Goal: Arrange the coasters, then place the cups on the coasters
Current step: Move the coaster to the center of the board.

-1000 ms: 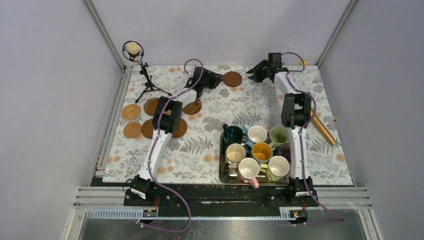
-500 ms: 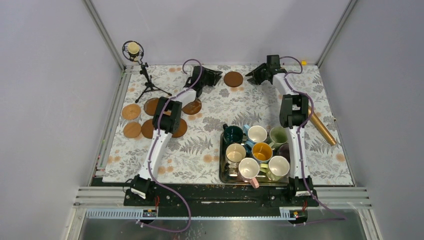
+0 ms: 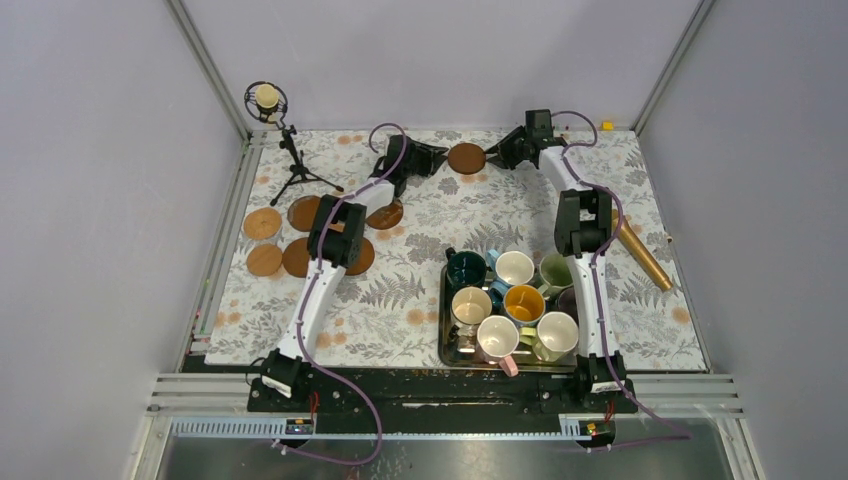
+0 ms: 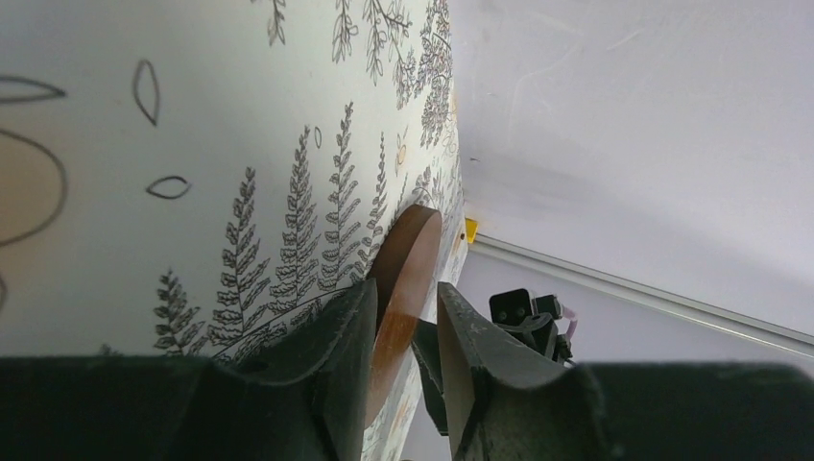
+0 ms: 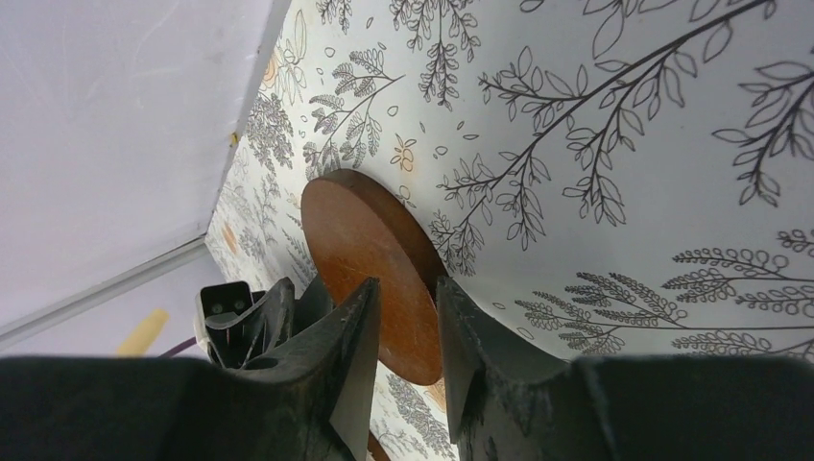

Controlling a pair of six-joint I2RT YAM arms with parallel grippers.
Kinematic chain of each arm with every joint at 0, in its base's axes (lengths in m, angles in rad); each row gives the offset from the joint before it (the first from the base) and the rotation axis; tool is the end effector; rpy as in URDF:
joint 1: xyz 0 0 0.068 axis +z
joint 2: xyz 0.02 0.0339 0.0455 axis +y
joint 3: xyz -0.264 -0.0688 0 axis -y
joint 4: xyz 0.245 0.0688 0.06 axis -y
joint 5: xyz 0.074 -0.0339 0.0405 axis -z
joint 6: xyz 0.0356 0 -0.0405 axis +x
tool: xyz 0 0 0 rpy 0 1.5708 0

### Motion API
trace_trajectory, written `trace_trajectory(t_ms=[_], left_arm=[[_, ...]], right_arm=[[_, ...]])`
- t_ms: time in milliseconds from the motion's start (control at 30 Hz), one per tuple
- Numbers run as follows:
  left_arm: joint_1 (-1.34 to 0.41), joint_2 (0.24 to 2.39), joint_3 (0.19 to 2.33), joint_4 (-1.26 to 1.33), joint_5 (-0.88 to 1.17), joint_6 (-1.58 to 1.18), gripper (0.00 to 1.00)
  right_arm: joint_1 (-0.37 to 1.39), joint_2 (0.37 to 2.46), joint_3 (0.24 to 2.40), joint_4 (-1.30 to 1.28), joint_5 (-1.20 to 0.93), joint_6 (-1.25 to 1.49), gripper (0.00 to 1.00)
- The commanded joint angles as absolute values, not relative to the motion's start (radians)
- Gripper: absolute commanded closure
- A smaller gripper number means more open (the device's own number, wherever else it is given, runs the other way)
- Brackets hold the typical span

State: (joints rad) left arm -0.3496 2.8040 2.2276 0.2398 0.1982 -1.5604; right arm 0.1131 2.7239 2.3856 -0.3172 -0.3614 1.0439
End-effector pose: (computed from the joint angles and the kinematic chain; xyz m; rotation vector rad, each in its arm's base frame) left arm 0.5707 -0.2155 0.0818 -1.1196 1.8893 -1.3947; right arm 0.5922 0.0799 0.1305 0.8735 2.2148 1.0013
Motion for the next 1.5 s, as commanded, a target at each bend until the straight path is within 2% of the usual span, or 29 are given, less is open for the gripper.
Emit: trace_trajectory(t_ms=[0, 733, 1200, 1467], left_arm=[[-0.351, 2.795, 2.217, 0.243, 0.256, -1.557, 0.7], [-0.323, 2.608, 2.005, 0.164, 0.364, -1.335, 0.73], [-0.313, 2.443, 1.802, 0.077, 0.423, -1.164, 0.74], [-0.314, 2.314, 1.668, 0.02, 0.38, -1.088, 0.75]], right_arm=[[0.131, 2.74, 2.431, -0.335, -0.381, 1.01, 0.65], [0.195, 2.721, 2.433, -0.442, -0.499, 0.895, 0.68], [0.211, 2.576, 2.255, -0.555, -0.479, 0.692, 0.67], [0.209, 2.509, 2.158, -0.622, -0.465, 0.569, 0.65]])
